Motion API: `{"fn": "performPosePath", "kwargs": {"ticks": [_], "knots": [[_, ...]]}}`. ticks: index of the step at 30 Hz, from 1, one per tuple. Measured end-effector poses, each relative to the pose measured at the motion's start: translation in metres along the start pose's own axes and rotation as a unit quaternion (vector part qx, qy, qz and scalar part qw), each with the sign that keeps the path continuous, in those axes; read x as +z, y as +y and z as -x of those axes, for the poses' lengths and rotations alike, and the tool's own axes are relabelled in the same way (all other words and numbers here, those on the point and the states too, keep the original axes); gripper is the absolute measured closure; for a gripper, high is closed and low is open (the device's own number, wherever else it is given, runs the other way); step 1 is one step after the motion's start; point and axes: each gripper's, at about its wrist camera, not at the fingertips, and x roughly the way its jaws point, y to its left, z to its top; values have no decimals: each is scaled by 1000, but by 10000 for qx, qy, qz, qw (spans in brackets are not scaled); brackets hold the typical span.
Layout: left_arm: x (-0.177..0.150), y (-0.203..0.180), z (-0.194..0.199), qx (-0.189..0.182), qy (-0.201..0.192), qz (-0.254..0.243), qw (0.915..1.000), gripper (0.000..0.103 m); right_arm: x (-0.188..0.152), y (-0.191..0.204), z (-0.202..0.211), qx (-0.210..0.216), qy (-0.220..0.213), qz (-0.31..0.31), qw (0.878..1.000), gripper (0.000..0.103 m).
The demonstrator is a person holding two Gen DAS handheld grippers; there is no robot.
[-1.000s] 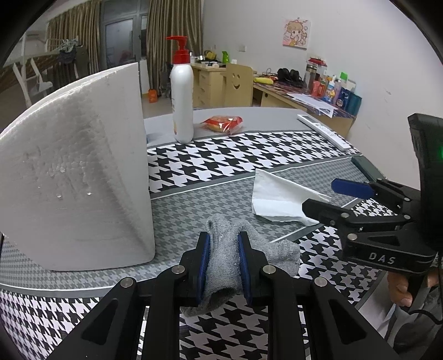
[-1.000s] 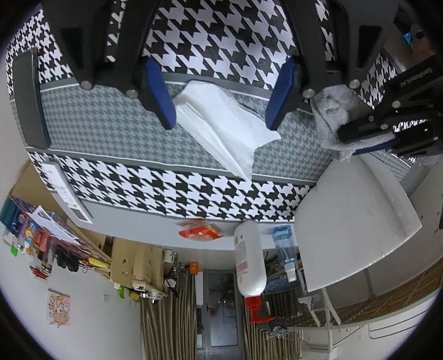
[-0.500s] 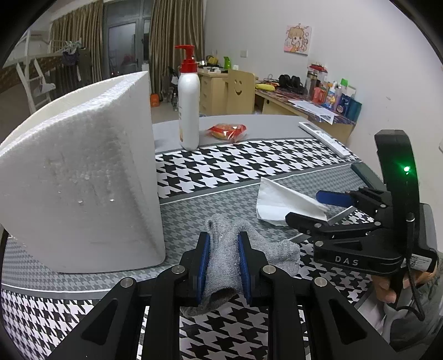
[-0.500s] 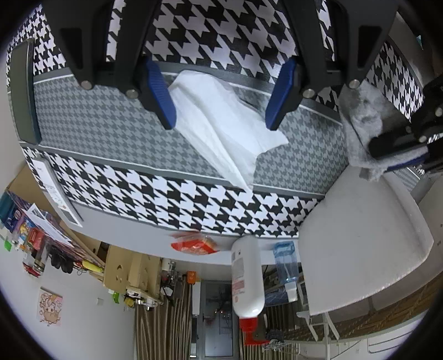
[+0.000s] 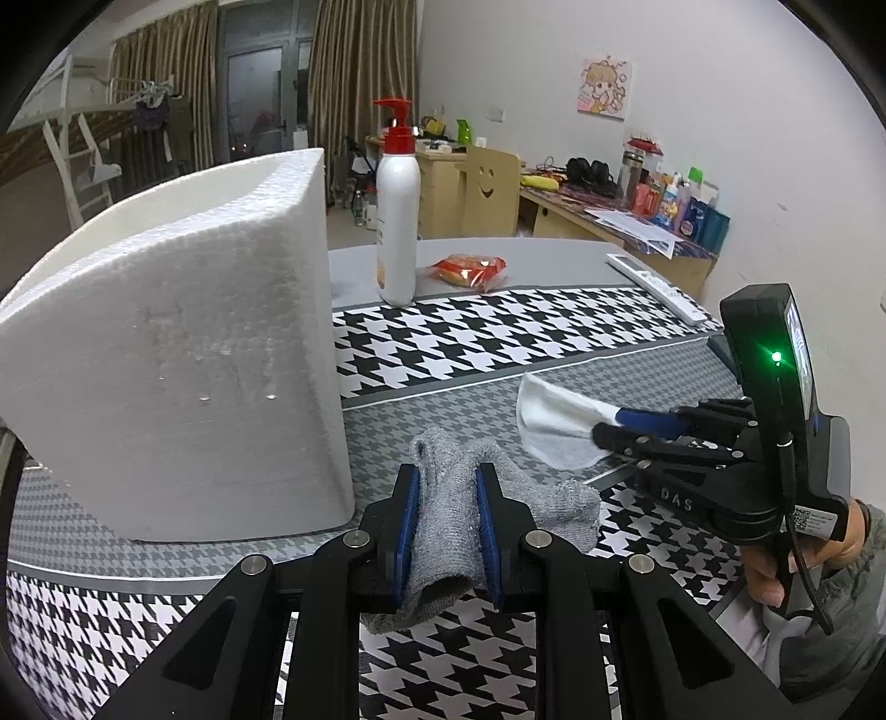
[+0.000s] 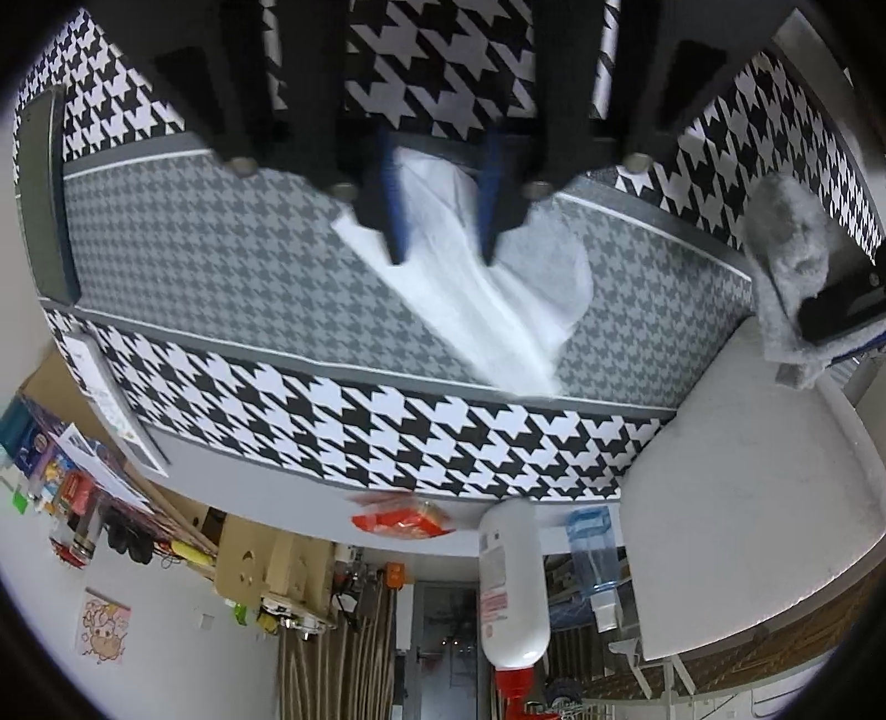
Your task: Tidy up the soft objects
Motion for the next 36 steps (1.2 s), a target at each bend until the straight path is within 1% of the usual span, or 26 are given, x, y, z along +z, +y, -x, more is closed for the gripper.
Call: {"fn": "performPosePath", "kwargs": {"ticks": [2, 4, 16, 25, 36], "knots": [[0, 1, 2, 20, -17, 20, 10000, 81, 0, -1, 1, -3, 6, -38, 10000, 93], [0, 2, 5, 29, -50, 21, 10000, 81, 1, 0, 2, 29, -3, -57, 10000, 95], [7, 7, 25, 81, -369, 33, 9993, 81, 7, 3, 43, 21, -535, -175, 9984, 95], [14, 8, 43, 128, -631, -7, 9979, 81, 10, 8, 64, 34, -831, -167, 9964, 95], [22, 6, 56, 176, -838, -58, 9963, 81, 15, 10, 88, 35, -1153, -161, 9932, 95]]}}
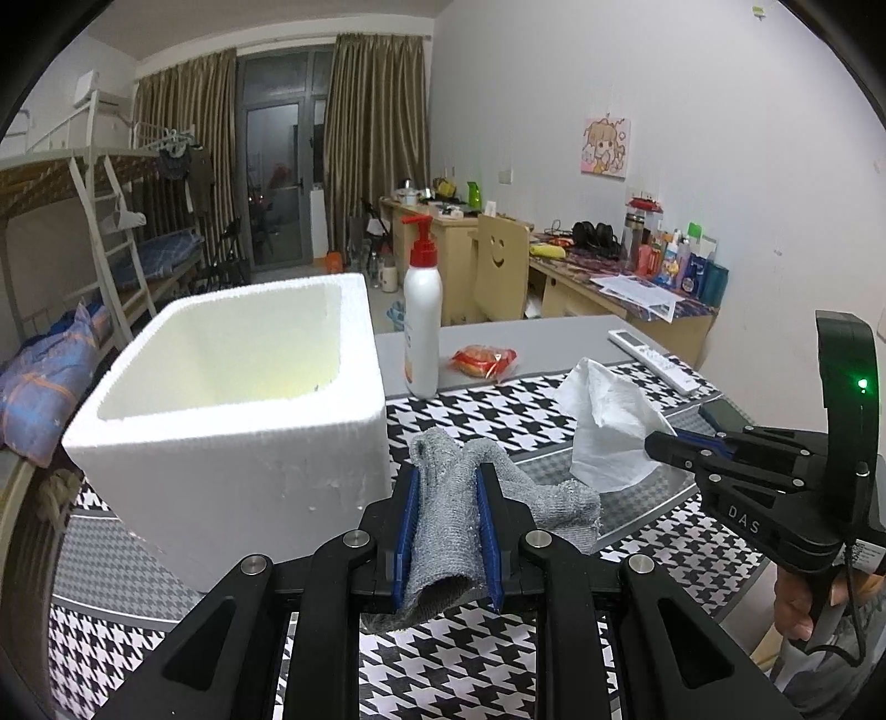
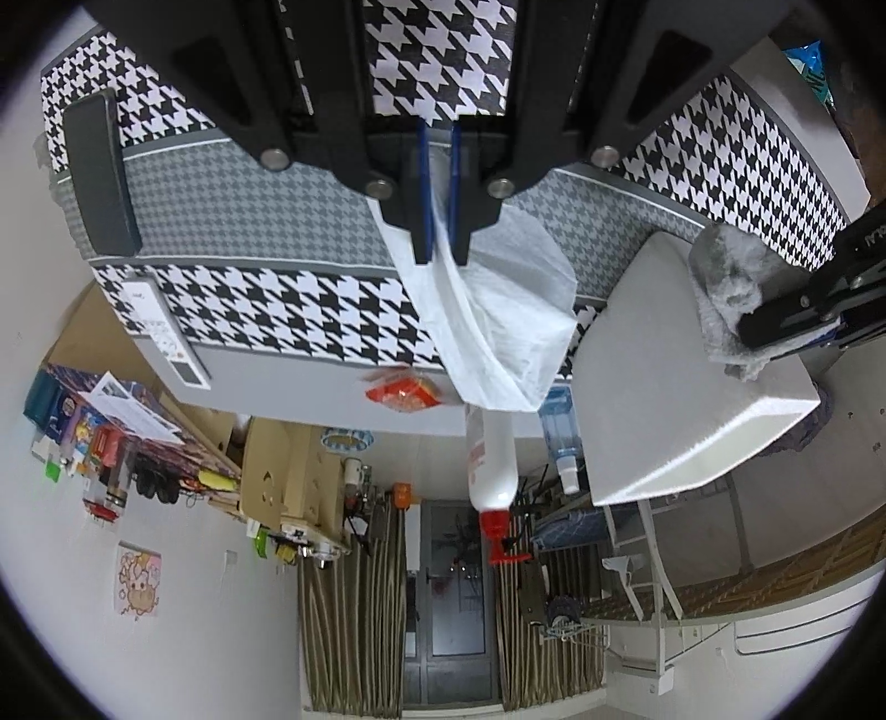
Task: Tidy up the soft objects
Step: 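Lift and carry the gray sock and white cloth over the white foam box with both tools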
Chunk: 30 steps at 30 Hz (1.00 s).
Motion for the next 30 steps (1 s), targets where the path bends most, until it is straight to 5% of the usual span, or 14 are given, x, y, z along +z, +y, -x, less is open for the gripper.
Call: {"fn": "performPosePath", "kwargs": {"ticks": [30], "knots": [[32, 6, 39, 216, -768, -4, 9968, 81, 28, 7, 42, 53, -755, 86, 9971, 95]]}}
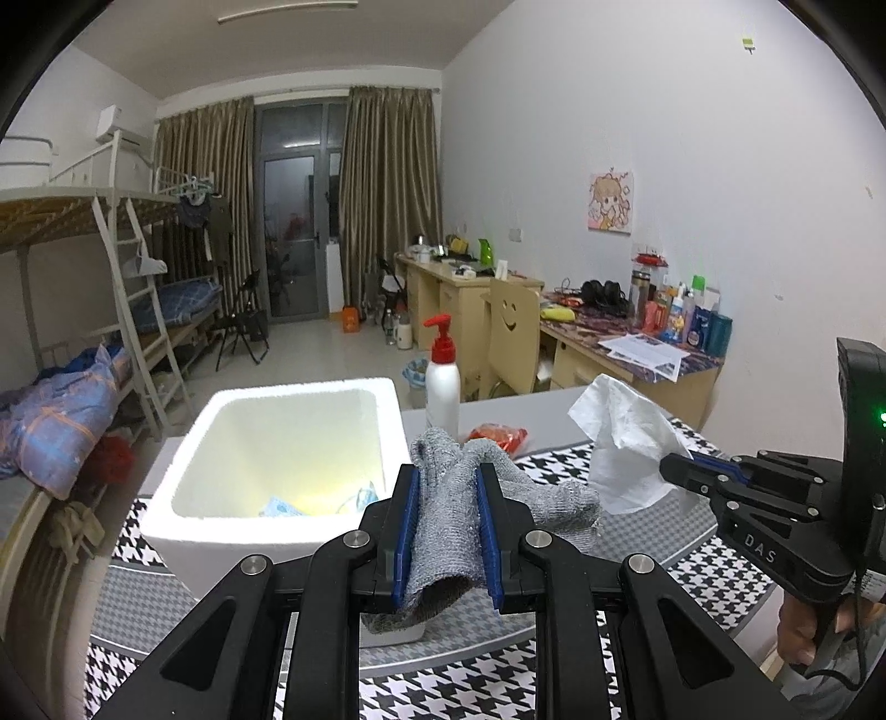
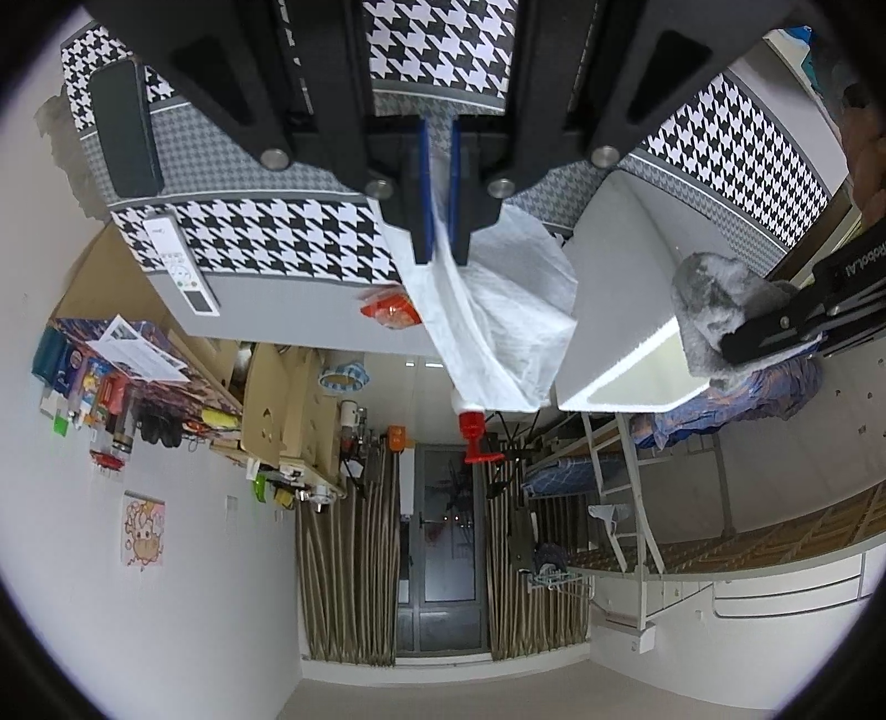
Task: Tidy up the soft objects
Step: 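Lift and carry the gray sock and white cloth over the white foam box with both tools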
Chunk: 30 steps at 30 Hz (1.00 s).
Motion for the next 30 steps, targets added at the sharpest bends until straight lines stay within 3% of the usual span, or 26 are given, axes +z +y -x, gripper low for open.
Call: {"fn": "performPosePath", "kwargs": {"ticks": [30], "knots": [[23, 30, 12, 523, -440, 141, 9976, 81, 28, 26, -1, 326, -323, 250, 9986, 95]]}}
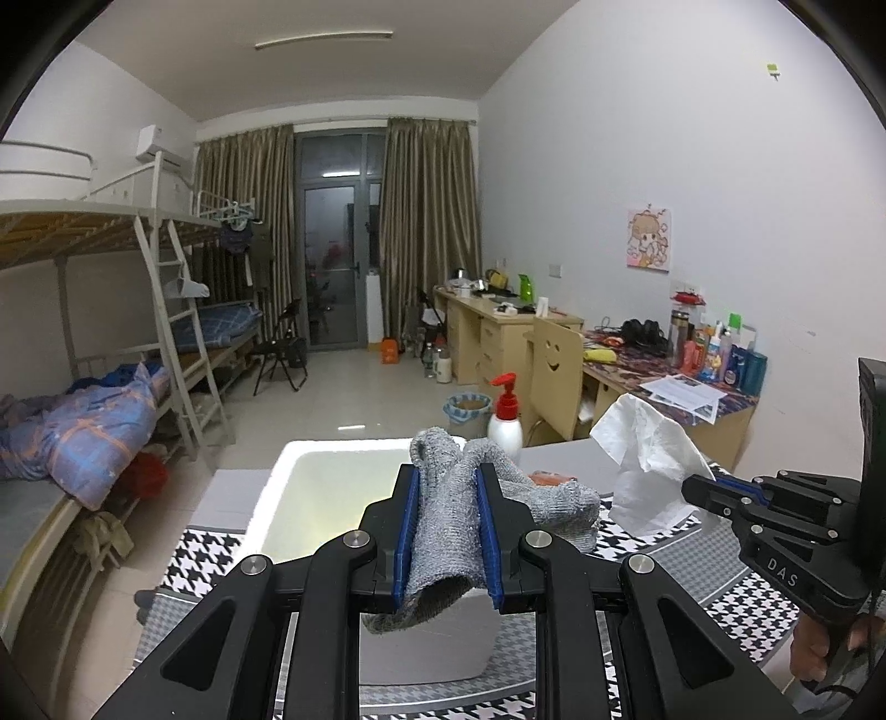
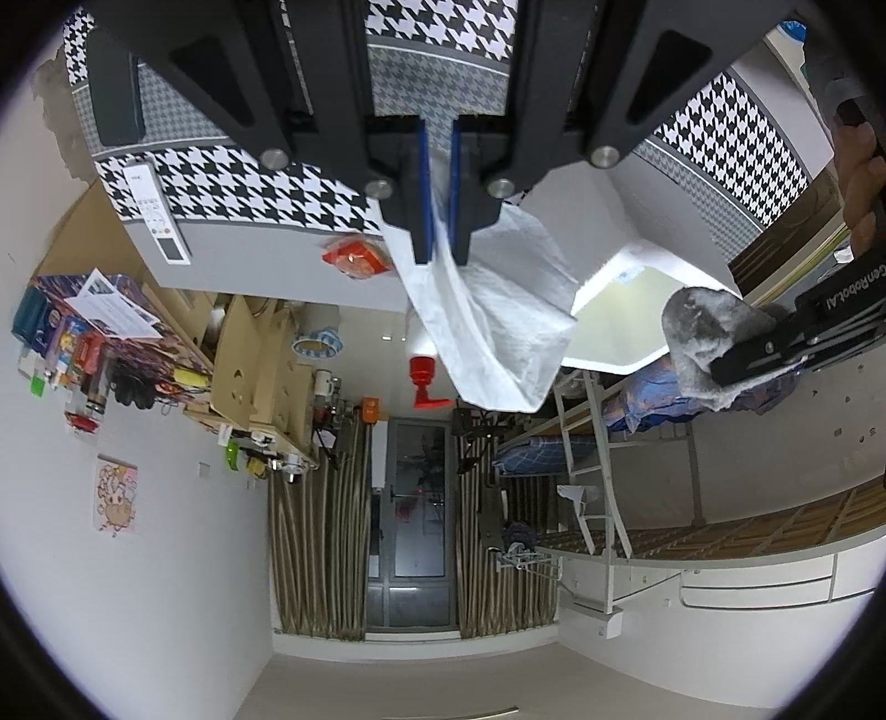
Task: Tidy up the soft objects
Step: 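Lift and carry the gray sock and white cloth over the white foam box with both tools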
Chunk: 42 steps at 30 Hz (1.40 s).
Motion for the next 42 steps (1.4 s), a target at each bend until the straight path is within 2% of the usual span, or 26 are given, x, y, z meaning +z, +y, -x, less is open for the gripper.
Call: {"fn": "performPosePath", "kwargs": {"ticks": [22, 42], "knots": [[0, 30, -1, 544, -34, 209, 9983, 81, 19, 36, -20, 432, 56, 243, 9988, 95], [-4, 58, -5, 832, -30, 366, 9959, 81, 35, 65, -46, 745, 181, 424, 9962, 95]]}}
